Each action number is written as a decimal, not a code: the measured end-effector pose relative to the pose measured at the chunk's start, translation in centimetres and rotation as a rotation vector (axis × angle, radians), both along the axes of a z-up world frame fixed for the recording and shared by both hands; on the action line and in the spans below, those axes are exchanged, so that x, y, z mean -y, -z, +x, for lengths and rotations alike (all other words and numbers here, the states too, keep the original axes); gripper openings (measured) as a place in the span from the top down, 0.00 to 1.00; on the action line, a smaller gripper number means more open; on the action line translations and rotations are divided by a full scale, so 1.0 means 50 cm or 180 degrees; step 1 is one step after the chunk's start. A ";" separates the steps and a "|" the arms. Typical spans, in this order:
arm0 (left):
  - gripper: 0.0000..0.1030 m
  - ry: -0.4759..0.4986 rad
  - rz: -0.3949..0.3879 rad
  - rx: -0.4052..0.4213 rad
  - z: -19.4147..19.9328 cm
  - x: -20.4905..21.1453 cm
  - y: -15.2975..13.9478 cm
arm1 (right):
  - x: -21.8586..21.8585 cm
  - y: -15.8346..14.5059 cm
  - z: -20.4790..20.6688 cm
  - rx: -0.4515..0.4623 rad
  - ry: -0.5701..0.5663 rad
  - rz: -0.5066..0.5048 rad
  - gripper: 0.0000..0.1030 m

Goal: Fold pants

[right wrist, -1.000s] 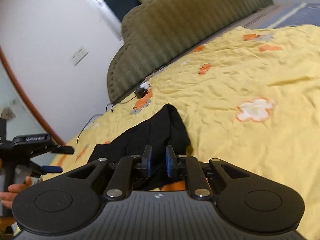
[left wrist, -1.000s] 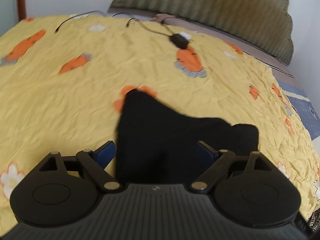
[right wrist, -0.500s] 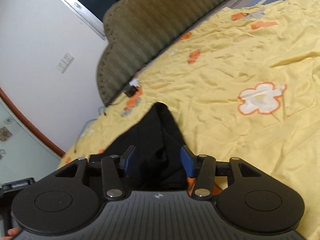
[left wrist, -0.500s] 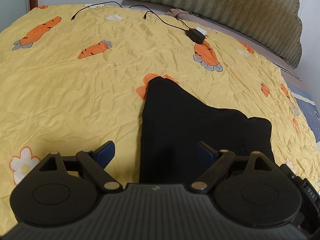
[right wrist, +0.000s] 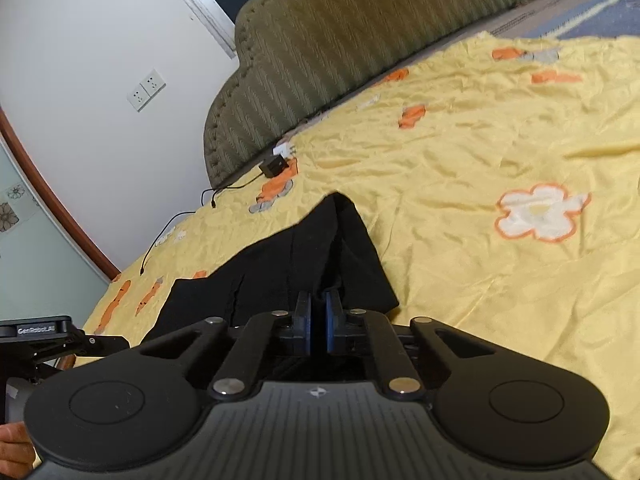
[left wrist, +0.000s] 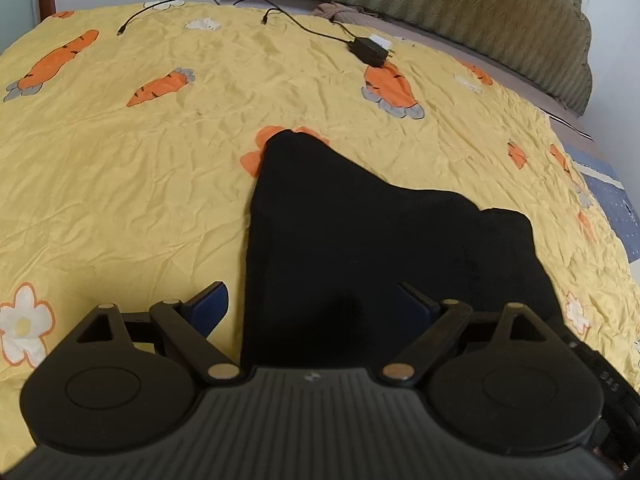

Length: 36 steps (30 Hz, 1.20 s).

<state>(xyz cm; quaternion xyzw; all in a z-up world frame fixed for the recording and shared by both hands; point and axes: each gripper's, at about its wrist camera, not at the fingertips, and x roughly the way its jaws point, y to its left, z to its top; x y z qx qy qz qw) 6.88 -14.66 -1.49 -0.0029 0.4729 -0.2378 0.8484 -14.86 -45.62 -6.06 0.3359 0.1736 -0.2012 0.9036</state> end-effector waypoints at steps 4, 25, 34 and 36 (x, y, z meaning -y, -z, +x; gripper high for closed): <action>0.13 -0.0027 -0.0021 -0.0011 0.006 -0.010 -0.001 | -0.002 -0.026 -0.018 -0.0025 0.0020 -0.0185 0.95; 0.09 0.0474 -0.0122 -0.0030 -0.024 0.025 0.027 | 0.037 -0.036 0.141 -0.0231 -0.0474 -0.0013 0.77; 0.06 0.0673 0.0294 0.0079 -0.043 0.042 0.074 | 0.077 -0.066 0.175 -0.0362 -0.0370 -0.0308 0.72; 0.05 0.0678 0.0247 0.0144 -0.030 0.045 0.059 | 0.104 -0.061 0.204 -0.0228 -0.0543 -0.0022 0.72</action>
